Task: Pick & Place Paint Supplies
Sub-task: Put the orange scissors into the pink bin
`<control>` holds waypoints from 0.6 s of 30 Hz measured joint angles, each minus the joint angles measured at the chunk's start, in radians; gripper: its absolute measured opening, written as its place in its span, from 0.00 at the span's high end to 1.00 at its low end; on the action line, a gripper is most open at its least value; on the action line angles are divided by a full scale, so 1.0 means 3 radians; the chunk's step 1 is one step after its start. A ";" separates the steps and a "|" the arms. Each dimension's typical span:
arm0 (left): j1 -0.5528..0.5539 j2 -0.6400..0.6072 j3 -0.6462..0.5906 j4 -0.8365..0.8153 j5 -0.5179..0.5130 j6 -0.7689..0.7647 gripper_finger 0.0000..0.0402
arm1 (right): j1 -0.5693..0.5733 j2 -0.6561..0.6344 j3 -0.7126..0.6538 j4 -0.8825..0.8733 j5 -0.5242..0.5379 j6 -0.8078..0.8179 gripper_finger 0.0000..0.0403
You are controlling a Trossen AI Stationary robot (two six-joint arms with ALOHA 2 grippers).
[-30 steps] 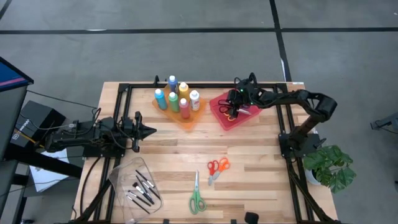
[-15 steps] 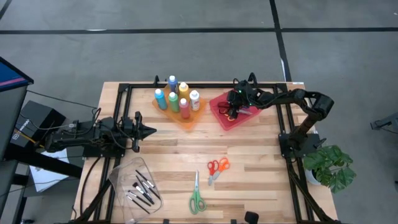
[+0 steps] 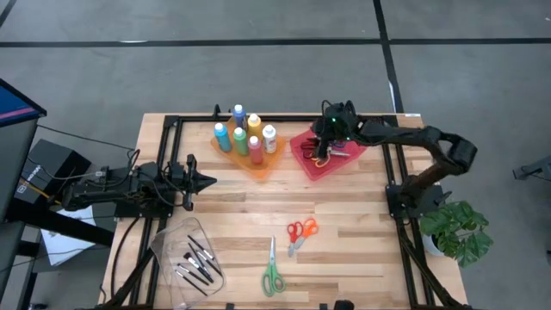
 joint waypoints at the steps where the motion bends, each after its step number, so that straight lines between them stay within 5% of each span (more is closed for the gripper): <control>1: 0.0001 0.0000 0.0000 0.0000 -0.0001 0.0000 1.00 | 0.0043 -0.0084 0.0058 -0.0110 0.0001 -0.0006 0.48; 11: 0.0000 0.0000 0.0000 0.0001 0.0000 0.0000 1.00 | 0.0953 -0.0900 0.0350 -0.0755 -0.0002 0.0023 0.50; 18: 0.0001 0.0000 0.0000 0.0001 0.0000 0.0001 1.00 | 0.1858 -0.0825 0.0350 -0.1199 0.0228 0.0425 0.55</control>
